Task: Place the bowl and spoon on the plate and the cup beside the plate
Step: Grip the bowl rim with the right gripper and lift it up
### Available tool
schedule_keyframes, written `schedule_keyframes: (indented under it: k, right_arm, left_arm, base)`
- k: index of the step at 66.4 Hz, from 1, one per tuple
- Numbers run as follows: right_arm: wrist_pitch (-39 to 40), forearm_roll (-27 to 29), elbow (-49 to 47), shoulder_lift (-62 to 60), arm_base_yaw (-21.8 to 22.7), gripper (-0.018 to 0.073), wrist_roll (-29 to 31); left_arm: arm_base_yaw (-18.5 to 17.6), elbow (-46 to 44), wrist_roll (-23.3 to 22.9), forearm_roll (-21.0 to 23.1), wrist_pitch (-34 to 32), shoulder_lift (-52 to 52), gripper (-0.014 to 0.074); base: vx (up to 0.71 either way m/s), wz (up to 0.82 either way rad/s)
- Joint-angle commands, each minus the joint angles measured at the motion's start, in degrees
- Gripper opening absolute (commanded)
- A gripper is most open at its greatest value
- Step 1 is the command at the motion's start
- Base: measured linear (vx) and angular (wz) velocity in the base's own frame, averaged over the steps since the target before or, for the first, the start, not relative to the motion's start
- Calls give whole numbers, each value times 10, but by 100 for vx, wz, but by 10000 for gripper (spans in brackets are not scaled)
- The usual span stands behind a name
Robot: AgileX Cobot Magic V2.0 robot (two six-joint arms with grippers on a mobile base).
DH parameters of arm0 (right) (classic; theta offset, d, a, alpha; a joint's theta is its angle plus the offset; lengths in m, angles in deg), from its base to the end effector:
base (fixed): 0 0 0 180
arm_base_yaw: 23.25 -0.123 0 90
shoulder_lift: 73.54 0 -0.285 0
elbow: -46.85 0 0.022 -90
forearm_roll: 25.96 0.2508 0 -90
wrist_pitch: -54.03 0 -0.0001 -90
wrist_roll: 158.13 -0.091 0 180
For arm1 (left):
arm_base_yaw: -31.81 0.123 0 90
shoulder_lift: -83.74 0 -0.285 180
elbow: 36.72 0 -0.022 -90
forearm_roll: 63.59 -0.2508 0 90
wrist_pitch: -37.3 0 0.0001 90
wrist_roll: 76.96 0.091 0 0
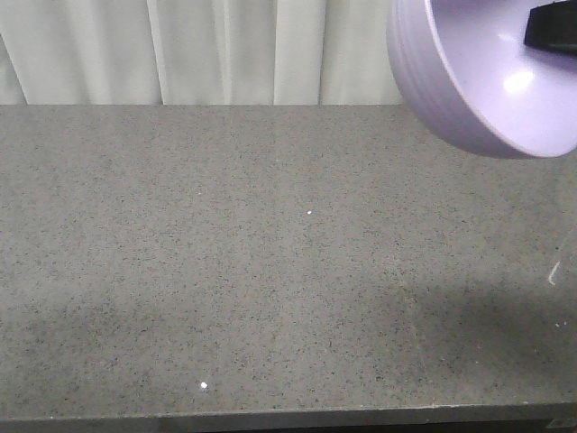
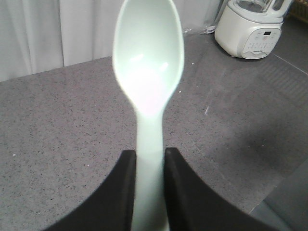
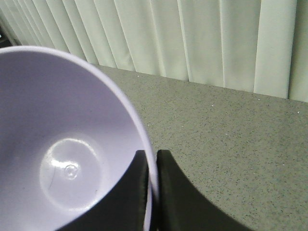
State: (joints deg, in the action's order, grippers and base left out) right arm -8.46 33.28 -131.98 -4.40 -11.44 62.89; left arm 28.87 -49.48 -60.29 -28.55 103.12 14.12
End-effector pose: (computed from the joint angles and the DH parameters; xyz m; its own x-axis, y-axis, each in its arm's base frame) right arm 0.1910 0.0310 0.4698 -0.3793 0.0423 -0.9243 -0.5669 0.7789 0.2683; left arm 0.1644 -0.0562 0.5091 -0.4650 0.0335 -0.8847 0.5103 0.8267 -0.2369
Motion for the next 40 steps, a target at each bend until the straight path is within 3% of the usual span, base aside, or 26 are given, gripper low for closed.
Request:
schedule_keyframes:
  k: [1,40]
  right_arm:
    - [20,34,-15,-8,0,-6,5]
    - [20,34,-15,-8,0,-6,5]
  left_arm:
    - [-2,-13,0,22,-32,5,-7]
    - [-2,-13,0,22,-32,5,-7]
  base:
    - [-1,-7]
    - [-1,-19]
